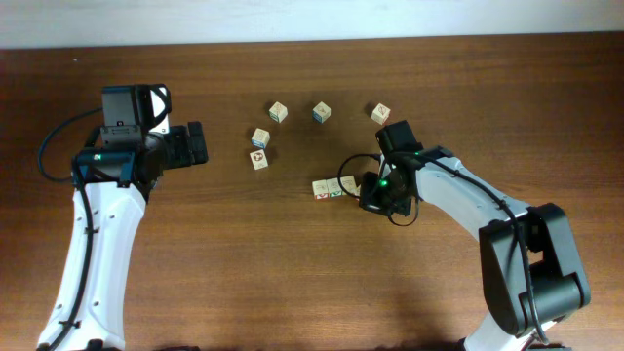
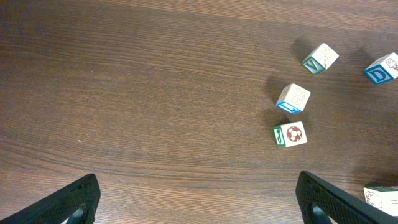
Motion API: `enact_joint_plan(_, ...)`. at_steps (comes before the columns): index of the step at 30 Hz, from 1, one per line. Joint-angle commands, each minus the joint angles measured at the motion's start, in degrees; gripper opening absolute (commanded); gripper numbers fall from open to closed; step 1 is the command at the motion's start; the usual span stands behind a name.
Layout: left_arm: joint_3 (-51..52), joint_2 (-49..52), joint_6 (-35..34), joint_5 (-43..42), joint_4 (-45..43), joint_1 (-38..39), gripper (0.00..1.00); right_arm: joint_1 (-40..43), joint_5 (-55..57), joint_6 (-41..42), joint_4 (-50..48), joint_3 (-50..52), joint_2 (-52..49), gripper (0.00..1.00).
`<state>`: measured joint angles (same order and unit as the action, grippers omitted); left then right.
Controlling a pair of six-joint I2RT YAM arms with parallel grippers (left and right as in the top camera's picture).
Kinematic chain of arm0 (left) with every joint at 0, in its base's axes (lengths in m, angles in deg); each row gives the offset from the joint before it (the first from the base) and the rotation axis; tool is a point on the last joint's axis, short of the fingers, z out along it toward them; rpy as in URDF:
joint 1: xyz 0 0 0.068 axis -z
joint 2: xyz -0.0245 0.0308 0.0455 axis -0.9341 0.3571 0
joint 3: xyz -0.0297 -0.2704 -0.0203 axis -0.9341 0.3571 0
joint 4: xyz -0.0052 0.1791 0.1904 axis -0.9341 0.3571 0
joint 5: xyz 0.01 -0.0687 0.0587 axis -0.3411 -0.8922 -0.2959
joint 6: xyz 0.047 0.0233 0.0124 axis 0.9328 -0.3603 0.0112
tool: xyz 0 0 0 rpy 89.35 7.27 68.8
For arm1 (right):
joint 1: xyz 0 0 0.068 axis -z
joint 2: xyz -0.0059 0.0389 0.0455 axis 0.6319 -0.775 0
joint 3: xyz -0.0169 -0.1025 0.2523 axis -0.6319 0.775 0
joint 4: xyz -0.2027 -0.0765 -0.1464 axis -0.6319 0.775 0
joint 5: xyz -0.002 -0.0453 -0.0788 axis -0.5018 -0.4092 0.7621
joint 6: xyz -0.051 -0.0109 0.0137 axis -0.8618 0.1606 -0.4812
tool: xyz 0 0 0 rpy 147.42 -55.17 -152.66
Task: Rotate 4 blocks
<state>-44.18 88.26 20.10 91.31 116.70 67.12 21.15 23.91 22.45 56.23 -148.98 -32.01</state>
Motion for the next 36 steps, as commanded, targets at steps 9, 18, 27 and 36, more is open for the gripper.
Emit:
enact_joint_plan(9, -0.7, -0.3, -0.8, 0.4, -0.1, -0.1, 0.99, -2.5, 3.8, 0.5, -3.4, -0.4, -0.7, 0.04)
enact_joint_plan(18, -0.7, -0.3, -0.8, 0.4, -0.1, -0.1, 0.99, 0.6, 5.2, -0.4, -3.6, -0.4, -0.7, 0.04)
enact_joint_plan(27, -0.7, -0.3, -0.8, 0.4, -0.1, -0.1, 0.99, 2.5, 5.2, -8.8, 8.3, -8.7, 2.2, 0.04)
enact_joint_plan(36, -0.7, -0.3, -0.8, 0.4, -0.1, -0.1, 0.99, 5.7, 2.1, -11.6, 2.3, -10.6, -9.7, 0.04)
